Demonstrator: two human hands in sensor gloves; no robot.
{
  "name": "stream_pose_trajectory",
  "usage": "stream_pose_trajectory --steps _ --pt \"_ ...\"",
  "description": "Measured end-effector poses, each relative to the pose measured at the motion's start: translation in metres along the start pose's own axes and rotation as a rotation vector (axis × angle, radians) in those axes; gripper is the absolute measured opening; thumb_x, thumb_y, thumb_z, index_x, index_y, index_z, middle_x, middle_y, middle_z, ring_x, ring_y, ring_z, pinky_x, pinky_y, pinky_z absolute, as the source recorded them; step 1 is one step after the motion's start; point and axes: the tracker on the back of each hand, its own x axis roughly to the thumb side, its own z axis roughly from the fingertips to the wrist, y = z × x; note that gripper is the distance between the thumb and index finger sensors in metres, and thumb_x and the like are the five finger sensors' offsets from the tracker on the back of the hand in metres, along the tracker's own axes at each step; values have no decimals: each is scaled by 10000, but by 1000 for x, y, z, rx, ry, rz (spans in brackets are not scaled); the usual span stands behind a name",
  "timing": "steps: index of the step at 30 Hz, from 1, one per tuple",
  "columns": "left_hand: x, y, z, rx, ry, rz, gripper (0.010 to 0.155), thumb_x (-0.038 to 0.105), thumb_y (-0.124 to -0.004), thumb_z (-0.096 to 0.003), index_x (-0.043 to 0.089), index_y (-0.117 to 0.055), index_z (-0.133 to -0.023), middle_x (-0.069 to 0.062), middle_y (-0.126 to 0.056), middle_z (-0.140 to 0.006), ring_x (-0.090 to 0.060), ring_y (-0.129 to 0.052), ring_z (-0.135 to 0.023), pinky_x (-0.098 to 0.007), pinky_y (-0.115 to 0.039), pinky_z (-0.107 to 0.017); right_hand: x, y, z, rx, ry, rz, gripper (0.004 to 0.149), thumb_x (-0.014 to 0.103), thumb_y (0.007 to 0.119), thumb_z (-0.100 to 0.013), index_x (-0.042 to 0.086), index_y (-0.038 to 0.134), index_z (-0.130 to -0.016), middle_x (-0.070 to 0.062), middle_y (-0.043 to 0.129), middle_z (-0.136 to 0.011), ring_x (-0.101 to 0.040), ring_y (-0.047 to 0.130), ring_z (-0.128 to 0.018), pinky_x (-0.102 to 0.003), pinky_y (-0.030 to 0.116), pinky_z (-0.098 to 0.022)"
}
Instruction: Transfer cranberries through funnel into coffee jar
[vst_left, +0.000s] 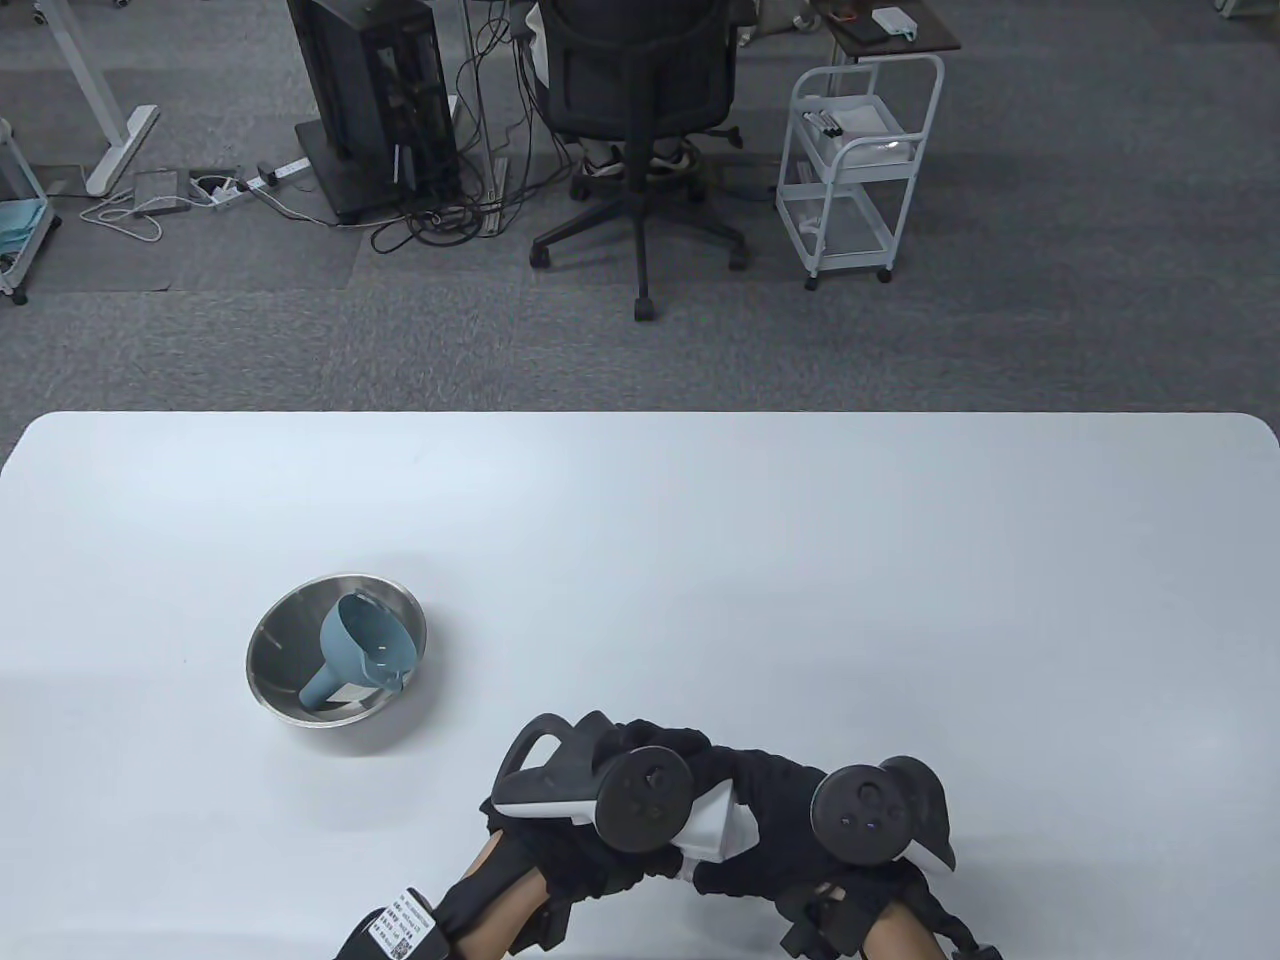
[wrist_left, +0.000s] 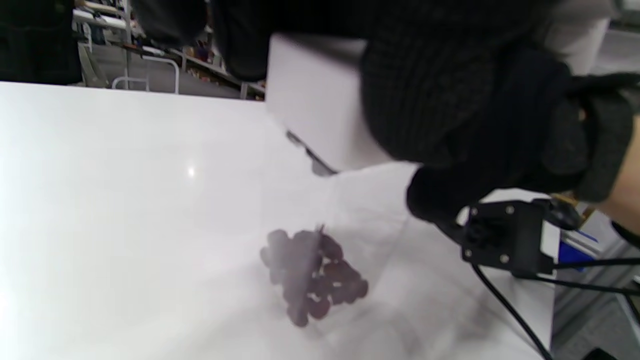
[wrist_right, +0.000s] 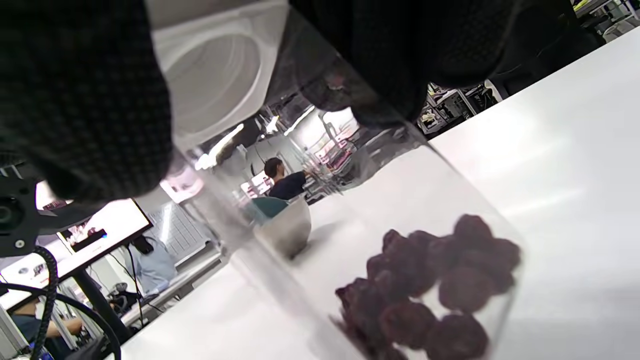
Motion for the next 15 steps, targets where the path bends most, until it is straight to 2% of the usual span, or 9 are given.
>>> stream_pose_trajectory --steps 4,6,8,10,13,15 --pt "-5 -1 9 92 25 91 852 560 -804 -460 210 -445 -1149 -128 -485 -1201 -428 -639 -1052 -628 -553 -759 3 -1 -1 4 23 12 947 516 1047 -281 48 593 -968 -150 798 -955 -364 914 -787 -495 761 -581" --pt "-14 0 18 235 44 174 857 598 -766 -468 203 -437 -1154 -144 -463 -1215 -449 -619 -1071 -625 -567 -758 1 -6 0 -47 50 18 946 517 1035 -291 50 577 -974 -153 781 -966 -364 904 -797 -493 758 -585" --pt "-26 -1 27 368 63 256 837 606 -748 -483 201 -453 -1152 -143 -463 -1218 -453 -616 -1080 -623 -575 -756 -2 -12 1 -105 93 1 945 517 1028 -302 50 563 -980 -157 767 -973 -368 897 -803 -492 754 -589" --pt "-36 -6 33 454 75 337 762 568 -732 -520 199 -496 -1143 -144 -468 -1221 -464 -616 -1085 -635 -562 -763 -5 -17 0 -158 126 -12 946 519 1024 -309 48 555 -982 -159 757 -979 -372 894 -807 -491 755 -589" --pt "-49 -20 38 560 111 428 719 530 -718 -543 190 -506 -1139 -149 -459 -1224 -490 -595 -1095 -646 -543 -770 -7 -23 -5 -250 186 10 947 531 1022 -312 49 554 -979 -160 758 -975 -369 905 -800 -485 768 -580" --pt "-55 -30 38 600 123 469 751 564 -712 -535 177 -500 -1143 -161 -456 -1224 -512 -578 -1098 -645 -549 -766 -8 -24 -11 -288 226 43 946 542 1018 -313 49 556 -974 -157 760 -969 -360 915 -792 -476 780 -572"
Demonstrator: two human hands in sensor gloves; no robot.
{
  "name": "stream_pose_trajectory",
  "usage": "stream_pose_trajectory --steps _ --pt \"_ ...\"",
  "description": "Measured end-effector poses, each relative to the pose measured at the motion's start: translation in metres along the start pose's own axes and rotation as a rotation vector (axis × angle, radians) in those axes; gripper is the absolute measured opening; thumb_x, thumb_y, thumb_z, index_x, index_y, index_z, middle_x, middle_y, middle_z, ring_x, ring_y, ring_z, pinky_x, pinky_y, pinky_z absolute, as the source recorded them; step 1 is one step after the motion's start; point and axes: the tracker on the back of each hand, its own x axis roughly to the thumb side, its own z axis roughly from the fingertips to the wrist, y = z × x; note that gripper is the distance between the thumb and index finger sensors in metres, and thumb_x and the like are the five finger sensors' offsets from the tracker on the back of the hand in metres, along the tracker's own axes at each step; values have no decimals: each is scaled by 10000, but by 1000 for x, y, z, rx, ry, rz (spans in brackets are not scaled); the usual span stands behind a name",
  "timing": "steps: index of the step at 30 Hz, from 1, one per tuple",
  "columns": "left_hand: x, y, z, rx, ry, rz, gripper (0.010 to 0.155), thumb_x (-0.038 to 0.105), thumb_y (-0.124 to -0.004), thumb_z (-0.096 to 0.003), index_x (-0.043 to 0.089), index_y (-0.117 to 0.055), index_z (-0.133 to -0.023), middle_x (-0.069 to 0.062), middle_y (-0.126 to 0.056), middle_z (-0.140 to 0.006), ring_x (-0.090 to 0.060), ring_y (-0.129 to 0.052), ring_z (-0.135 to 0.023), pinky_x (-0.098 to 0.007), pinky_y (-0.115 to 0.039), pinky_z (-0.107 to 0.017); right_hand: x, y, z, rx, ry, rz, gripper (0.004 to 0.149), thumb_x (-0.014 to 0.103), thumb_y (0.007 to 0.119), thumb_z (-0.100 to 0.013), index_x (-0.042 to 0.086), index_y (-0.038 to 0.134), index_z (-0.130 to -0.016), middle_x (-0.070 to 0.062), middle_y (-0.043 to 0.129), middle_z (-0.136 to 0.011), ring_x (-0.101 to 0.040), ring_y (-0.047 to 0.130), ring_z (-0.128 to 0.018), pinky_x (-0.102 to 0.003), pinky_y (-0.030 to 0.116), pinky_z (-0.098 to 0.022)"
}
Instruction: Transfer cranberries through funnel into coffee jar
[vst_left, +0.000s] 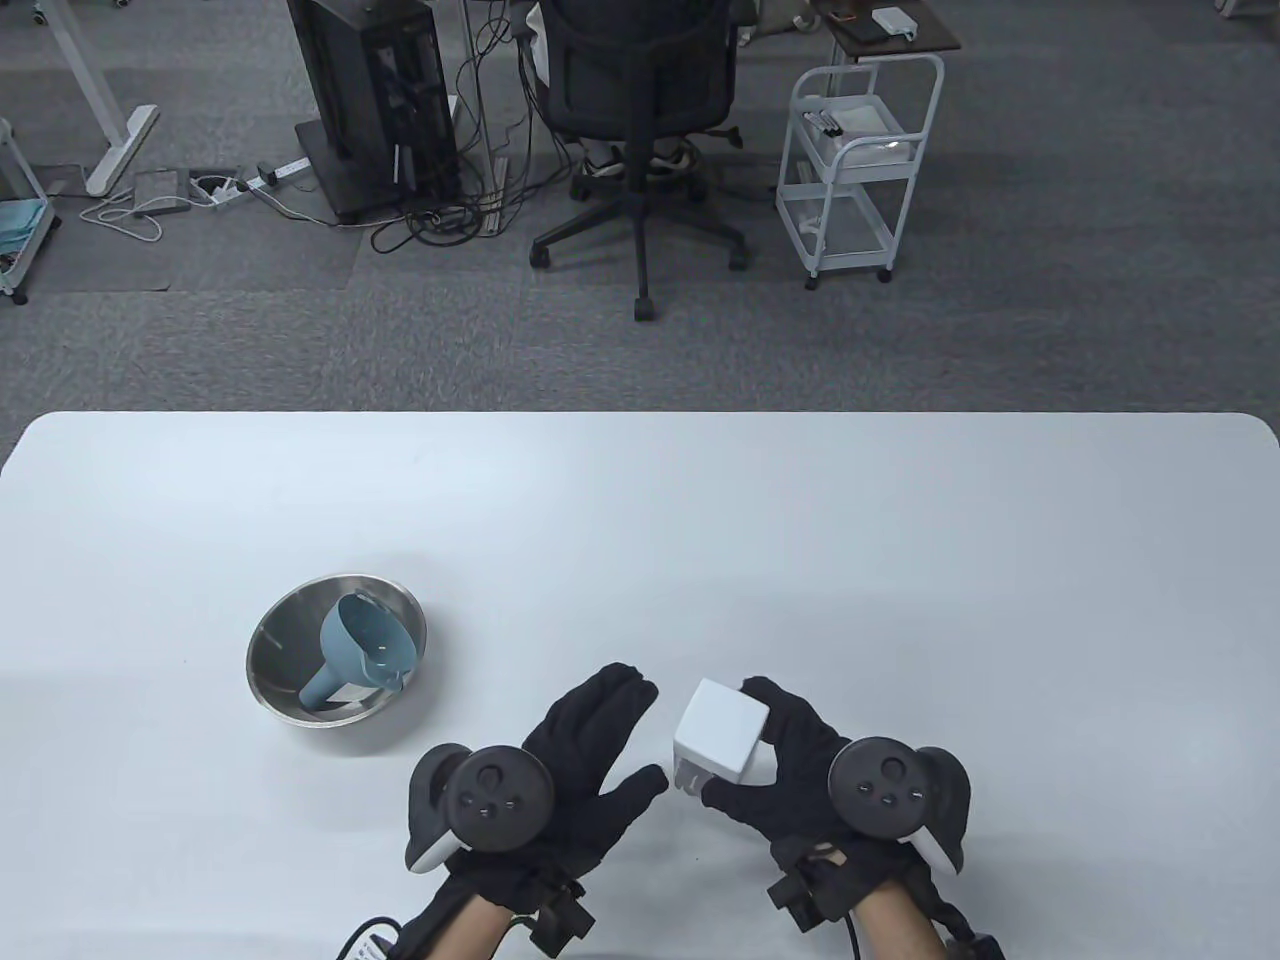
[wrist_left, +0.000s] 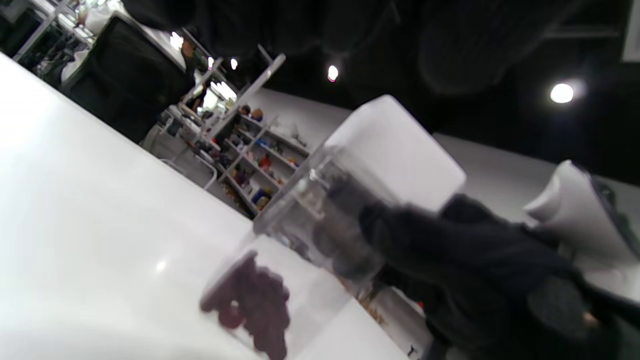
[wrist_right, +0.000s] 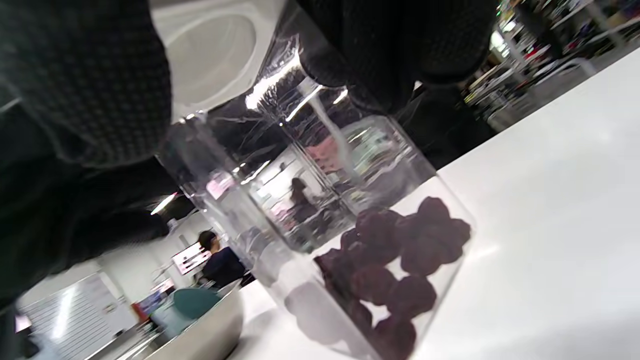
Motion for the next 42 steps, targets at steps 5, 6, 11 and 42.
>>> stream_pose_trajectory --steps 5,6,11,42 --pt "-12 -5 5 42 43 22 847 659 -681 -503 167 -459 -1155 -175 -430 -1229 -544 -535 -1104 -655 -542 -762 -1 6 -15 -81 104 17 950 551 1013 -311 48 546 -967 -160 752 -963 -355 926 -785 -461 798 -561" --pt "-14 -7 6 42 47 32 849 661 -679 -502 167 -457 -1155 -178 -432 -1228 -542 -535 -1105 -656 -542 -762 -1 7 -19 -97 128 19 952 552 1013 -308 47 544 -966 -162 750 -962 -354 927 -784 -460 800 -559" --pt "-21 -10 10 46 71 48 849 663 -677 -499 168 -461 -1153 -179 -435 -1226 -531 -529 -1110 -662 -534 -761 -7 19 -34 -134 236 39 952 547 1009 -311 42 533 -963 -169 737 -962 -355 925 -787 -455 805 -557" --pt "-33 -7 16 38 126 126 850 667 -666 -502 163 -461 -1155 -190 -430 -1224 -536 -515 -1108 -676 -516 -757 -29 37 -42 153 335 156 1083 707 851 -367 43 330 -1047 -244 419 -1130 -509 573 -993 -611 566 -671"
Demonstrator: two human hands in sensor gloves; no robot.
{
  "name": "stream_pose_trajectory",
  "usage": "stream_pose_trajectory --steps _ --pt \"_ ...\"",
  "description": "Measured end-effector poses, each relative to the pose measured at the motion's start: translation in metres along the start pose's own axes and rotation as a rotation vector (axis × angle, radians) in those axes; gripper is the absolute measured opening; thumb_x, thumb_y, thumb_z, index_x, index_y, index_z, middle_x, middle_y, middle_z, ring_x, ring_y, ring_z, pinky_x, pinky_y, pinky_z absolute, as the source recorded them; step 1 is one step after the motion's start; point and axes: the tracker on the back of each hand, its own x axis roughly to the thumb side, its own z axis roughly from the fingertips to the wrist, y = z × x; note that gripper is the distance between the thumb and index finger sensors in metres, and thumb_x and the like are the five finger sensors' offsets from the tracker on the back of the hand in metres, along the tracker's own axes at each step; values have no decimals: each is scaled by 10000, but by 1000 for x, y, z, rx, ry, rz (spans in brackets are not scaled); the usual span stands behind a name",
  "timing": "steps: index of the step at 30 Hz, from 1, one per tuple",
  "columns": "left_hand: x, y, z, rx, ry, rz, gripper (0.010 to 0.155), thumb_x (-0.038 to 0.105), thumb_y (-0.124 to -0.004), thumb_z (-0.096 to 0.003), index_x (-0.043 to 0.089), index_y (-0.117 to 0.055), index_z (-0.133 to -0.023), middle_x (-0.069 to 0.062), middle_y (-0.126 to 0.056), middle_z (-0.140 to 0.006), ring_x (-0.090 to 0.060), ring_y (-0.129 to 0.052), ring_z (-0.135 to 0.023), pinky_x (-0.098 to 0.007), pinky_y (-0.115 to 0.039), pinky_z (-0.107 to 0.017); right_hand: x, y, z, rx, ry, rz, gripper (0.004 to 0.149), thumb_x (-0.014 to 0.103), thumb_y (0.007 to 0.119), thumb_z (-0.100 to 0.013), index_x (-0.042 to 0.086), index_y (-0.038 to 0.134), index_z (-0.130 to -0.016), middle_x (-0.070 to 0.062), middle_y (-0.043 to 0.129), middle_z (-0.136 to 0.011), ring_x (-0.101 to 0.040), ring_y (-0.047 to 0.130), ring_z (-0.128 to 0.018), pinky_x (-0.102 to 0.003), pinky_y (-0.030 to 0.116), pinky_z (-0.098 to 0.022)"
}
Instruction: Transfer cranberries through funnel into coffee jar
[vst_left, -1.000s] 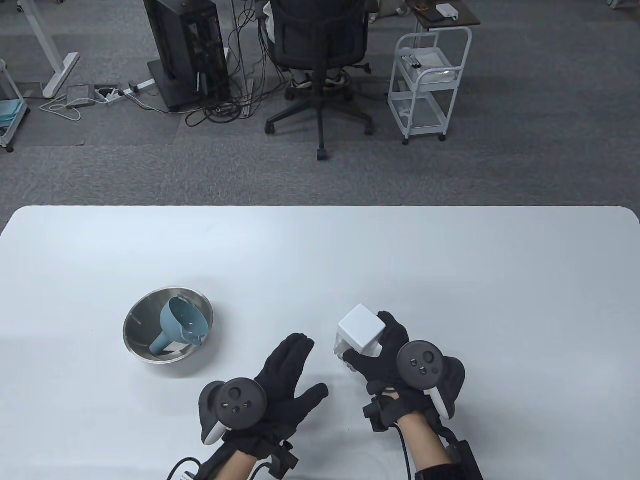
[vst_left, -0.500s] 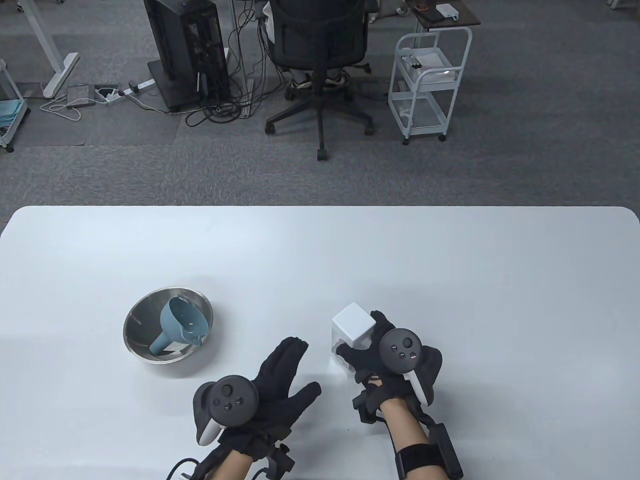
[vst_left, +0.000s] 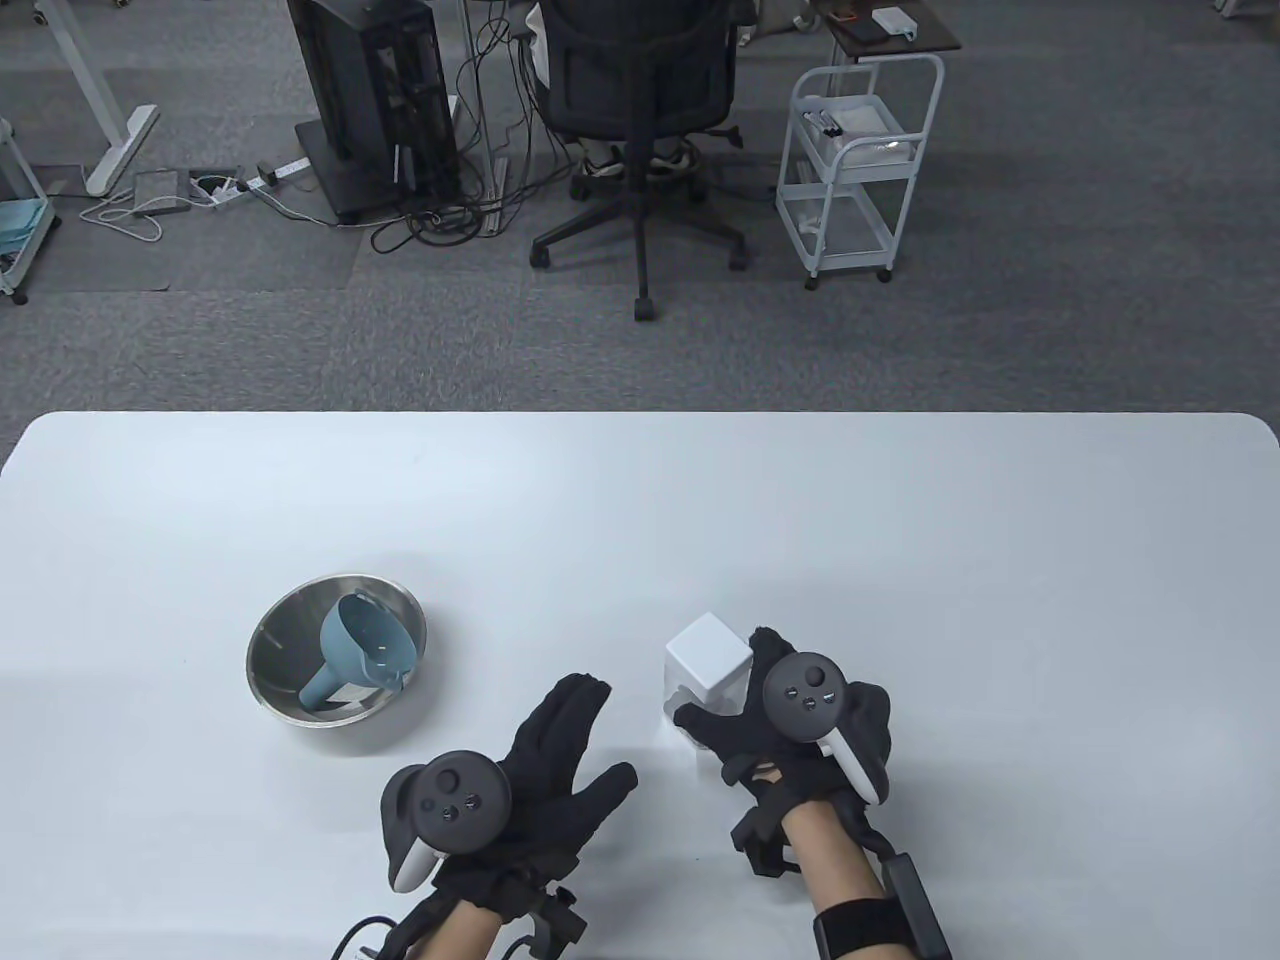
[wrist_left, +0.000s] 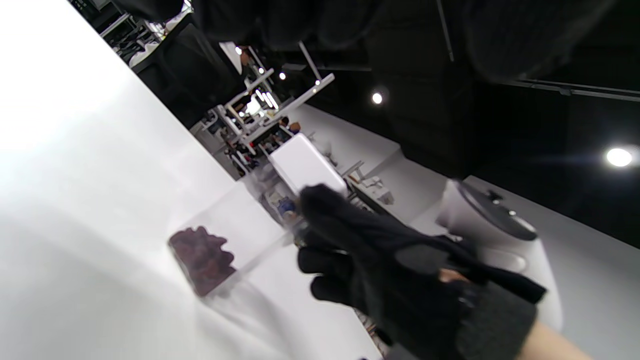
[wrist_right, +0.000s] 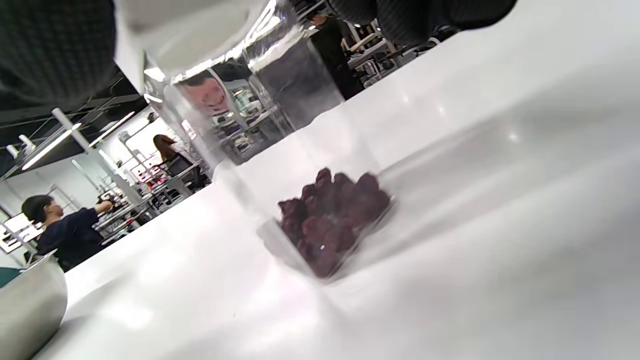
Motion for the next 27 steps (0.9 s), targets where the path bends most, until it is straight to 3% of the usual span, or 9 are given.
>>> stream_pose_trajectory --steps 6,11,27 --pt "-1 1 0 -16 5 -24 871 680 -662 -496 166 -439 -1162 -181 -410 -1233 -543 -475 -1118 -691 -481 -760 -7 -41 21 -33 -109 -37 1035 760 764 -398 122 322 -1083 -193 351 -1179 -479 390 -1058 -629 387 -719" --pt "-4 2 1 -25 16 9 887 694 -655 -493 167 -421 -1167 -179 -393 -1238 -544 -453 -1124 -692 -466 -763 -19 -60 41 -22 -225 -161 1024 759 757 -403 144 308 -1089 -170 350 -1189 -455 356 -1071 -617 346 -726" --pt "-14 1 0 -39 57 89 892 703 -648 -492 168 -422 -1169 -184 -388 -1239 -547 -446 -1124 -697 -462 -760 -55 -37 61 57 -253 -273 1036 755 760 -397 123 302 -1078 -168 362 -1183 -451 366 -1065 -596 346 -728"
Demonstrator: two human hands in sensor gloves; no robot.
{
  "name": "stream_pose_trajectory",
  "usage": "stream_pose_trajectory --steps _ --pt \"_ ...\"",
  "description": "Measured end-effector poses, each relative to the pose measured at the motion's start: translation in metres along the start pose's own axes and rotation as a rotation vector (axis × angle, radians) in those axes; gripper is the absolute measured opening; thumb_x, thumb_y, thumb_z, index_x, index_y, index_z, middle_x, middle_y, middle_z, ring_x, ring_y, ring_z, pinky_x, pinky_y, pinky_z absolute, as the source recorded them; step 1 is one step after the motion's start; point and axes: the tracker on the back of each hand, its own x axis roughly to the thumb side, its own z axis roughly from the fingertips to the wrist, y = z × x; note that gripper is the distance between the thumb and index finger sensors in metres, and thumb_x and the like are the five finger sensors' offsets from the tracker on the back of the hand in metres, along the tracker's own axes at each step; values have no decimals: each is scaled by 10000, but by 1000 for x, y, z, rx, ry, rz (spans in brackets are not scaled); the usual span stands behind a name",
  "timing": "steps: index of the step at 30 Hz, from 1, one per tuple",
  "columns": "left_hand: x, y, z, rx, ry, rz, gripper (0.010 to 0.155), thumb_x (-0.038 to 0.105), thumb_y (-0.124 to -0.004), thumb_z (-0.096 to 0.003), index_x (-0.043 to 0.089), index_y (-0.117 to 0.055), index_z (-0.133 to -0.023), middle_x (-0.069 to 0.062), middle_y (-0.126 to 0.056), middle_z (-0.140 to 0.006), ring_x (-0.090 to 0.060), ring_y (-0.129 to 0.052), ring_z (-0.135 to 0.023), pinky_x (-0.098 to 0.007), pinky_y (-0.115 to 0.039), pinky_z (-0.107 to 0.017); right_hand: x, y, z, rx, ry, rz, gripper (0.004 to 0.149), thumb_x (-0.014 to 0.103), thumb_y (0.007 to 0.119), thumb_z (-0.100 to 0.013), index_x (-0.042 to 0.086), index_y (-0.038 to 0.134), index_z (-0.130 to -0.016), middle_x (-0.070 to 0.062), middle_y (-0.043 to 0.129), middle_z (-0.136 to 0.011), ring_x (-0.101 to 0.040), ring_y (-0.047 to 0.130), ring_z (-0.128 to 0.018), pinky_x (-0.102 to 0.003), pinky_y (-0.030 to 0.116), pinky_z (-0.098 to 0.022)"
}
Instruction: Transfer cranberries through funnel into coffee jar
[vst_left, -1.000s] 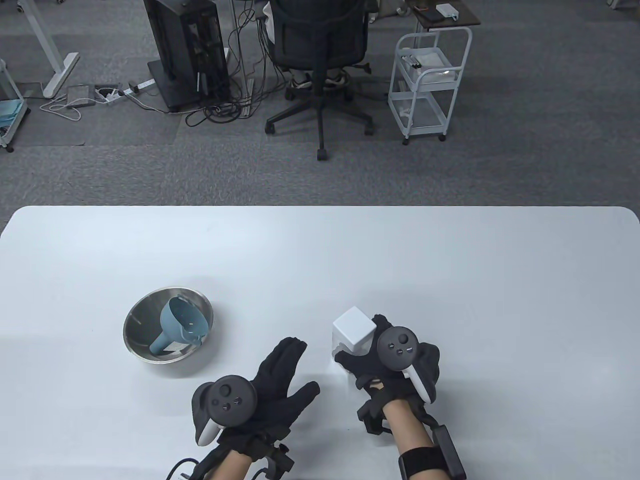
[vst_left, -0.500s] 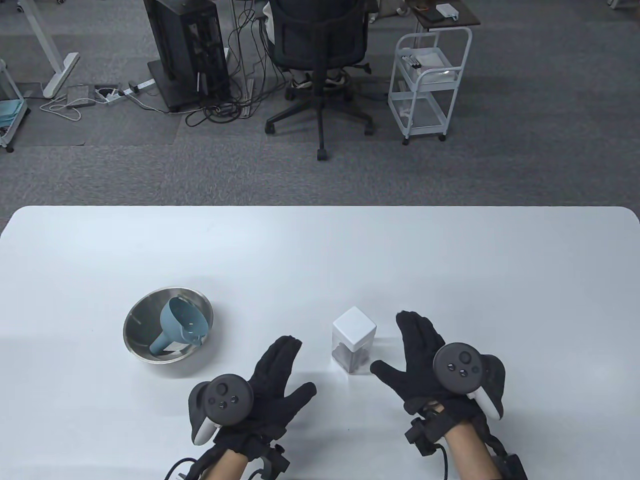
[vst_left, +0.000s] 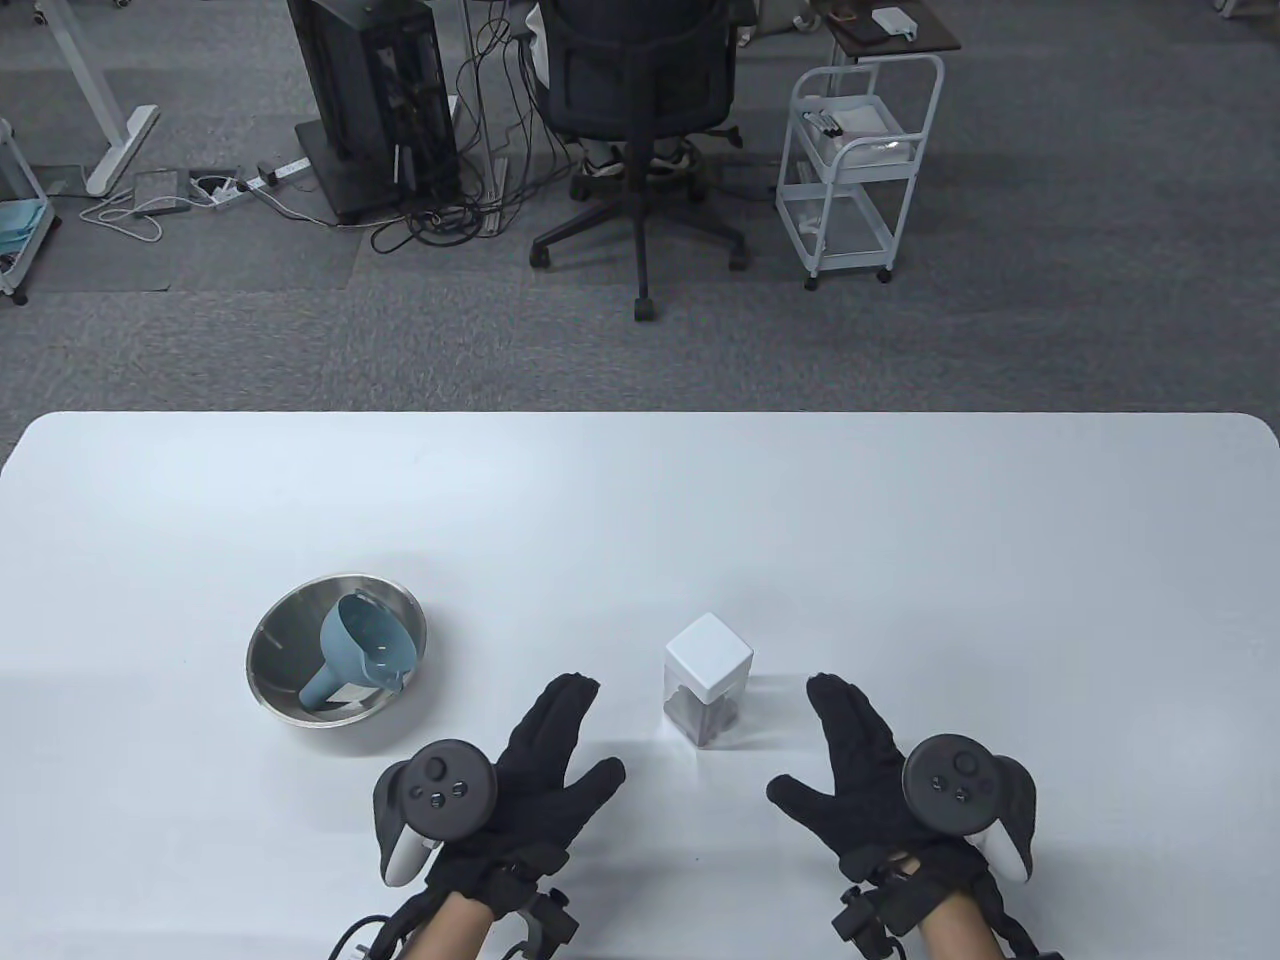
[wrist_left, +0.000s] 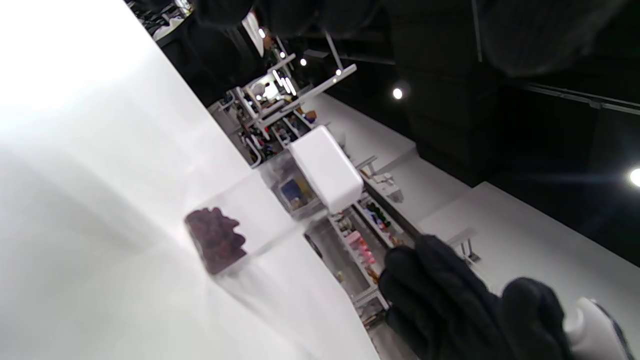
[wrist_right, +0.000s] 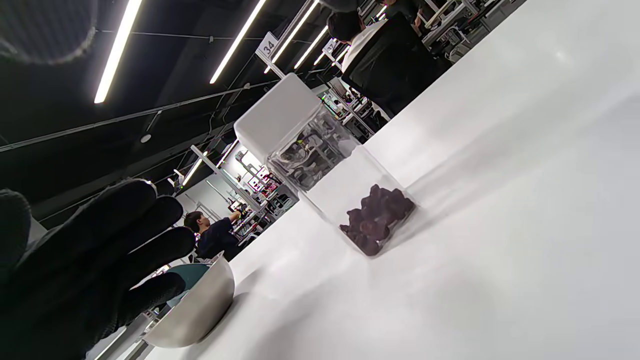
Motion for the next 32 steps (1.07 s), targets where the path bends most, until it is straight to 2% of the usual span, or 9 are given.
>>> stream_pose_trajectory --steps 32 --pt "-1 -3 -1 -20 2 -12 880 698 -650 -493 170 -441 -1164 -182 -398 -1236 -540 -453 -1125 -699 -459 -760 0 3 -1 25 14 -5 1034 743 767 -399 119 294 -1074 -171 362 -1180 -455 370 -1061 -597 358 -726"
